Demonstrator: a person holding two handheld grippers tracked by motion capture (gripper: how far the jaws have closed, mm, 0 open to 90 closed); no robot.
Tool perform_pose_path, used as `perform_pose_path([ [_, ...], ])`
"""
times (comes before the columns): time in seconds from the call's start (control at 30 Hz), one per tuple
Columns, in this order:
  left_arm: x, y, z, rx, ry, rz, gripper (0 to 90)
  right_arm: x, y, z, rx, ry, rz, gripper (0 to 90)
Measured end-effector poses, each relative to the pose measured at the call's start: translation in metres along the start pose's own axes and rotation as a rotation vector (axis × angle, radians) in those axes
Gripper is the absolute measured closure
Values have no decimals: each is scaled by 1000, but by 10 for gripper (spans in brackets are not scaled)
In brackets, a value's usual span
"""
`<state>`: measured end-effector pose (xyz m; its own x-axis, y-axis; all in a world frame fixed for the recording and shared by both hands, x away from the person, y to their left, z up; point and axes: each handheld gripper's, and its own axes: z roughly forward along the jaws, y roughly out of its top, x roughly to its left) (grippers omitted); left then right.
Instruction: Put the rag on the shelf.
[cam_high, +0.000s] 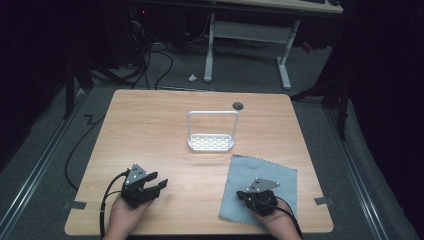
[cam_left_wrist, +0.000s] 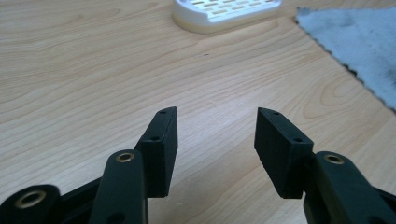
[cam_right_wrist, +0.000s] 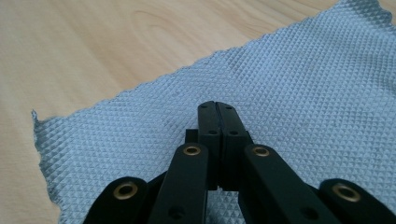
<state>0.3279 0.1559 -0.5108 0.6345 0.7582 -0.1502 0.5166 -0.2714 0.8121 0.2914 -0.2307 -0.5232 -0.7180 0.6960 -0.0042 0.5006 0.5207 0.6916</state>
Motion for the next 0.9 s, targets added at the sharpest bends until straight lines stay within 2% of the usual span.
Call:
perform_pose_path([
  [0.1, -7, 0, 3, 2, -18, -5, 493, 10, 5, 6, -5, 45, -33, 900],
  [0.13, -11, 0, 5, 2, -26, 5, 490, 14, 7, 7, -4, 61, -43, 900],
  [0.2, -20, 1, 8, 14, -30, 59, 477, 19, 9, 7, -4, 54, -77, 900],
  [0.27, -27, 2, 10, 18, -33, 92, 465, 14, 9, 0, -40, 26, -54, 900],
  [0.37, -31, 2, 11, 19, -38, 97, 461, -9, 2, -19, -75, -105, 0, 900],
  [0.43, -31, 1, 12, 29, -41, 97, 460, -32, -9, -30, -82, -179, 77, 900],
  [0.53, -30, 1, 14, 41, -38, 98, 461, -62, -29, -41, -62, -263, 181, 900],
  [0.63, -30, 1, 12, 37, -42, 94, 462, -82, -43, -49, -52, -285, 257, 900],
  [0.7, -29, 1, 11, 40, -54, 86, 473, -87, -48, -51, -37, -290, 278, 900],
  [0.77, -29, 1, 11, 41, -54, 89, 502, -87, -50, -47, -12, -280, 270, 900],
  [0.9, -31, 2, 11, 48, -69, 86, 524, -77, -41, -39, -14, -249, 250, 900],
])
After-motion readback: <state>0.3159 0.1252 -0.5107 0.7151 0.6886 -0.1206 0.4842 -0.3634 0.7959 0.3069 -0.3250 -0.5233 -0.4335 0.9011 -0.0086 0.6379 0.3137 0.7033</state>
